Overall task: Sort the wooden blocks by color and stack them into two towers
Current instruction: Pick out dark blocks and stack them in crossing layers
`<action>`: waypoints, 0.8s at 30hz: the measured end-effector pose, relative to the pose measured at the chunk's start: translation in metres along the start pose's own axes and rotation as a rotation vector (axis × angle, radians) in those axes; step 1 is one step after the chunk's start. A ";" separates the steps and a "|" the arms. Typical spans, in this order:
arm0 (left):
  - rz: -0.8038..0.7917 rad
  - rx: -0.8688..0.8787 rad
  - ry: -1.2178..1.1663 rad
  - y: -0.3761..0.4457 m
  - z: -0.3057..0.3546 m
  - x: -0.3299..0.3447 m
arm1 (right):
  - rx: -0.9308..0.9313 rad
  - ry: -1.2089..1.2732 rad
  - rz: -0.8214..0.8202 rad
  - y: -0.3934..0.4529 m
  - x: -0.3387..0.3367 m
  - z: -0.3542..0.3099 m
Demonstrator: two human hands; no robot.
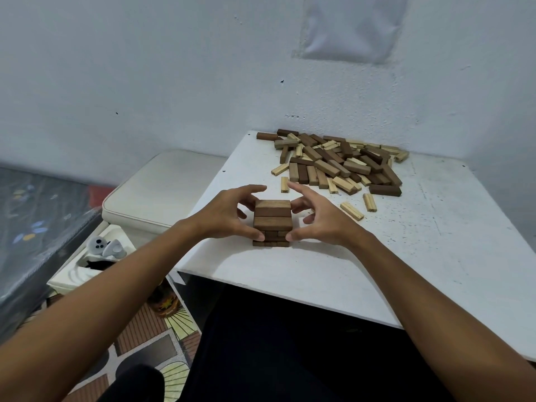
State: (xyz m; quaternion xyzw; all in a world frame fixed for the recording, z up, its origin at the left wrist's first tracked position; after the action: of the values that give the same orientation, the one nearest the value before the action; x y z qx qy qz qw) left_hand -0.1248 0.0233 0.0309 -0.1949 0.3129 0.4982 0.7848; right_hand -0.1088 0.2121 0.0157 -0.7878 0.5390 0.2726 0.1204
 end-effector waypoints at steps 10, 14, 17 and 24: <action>0.007 -0.021 -0.051 -0.002 -0.003 0.001 | 0.008 -0.015 -0.008 -0.002 0.000 0.000; 0.009 -0.073 -0.156 -0.007 -0.011 -0.001 | 0.016 -0.014 0.001 -0.005 0.000 -0.001; -0.014 -0.083 -0.209 -0.011 -0.016 0.000 | 0.019 -0.010 0.010 -0.006 -0.001 -0.002; -0.008 -0.049 -0.237 -0.013 -0.016 0.001 | 0.022 -0.011 0.018 -0.004 -0.001 -0.002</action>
State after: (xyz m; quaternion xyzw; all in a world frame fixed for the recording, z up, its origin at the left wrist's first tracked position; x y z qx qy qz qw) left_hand -0.1171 0.0084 0.0184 -0.1551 0.2049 0.5220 0.8133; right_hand -0.1050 0.2128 0.0176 -0.7800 0.5485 0.2721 0.1295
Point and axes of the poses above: each hand's wrist, its own y-axis towards the middle knuckle, its own x-axis out of the palm, z = x × y, the point moved 7 cm from there along y, towards the middle knuckle, and after that the axes turned 7 degrees about -x, right-handed, at the moved point
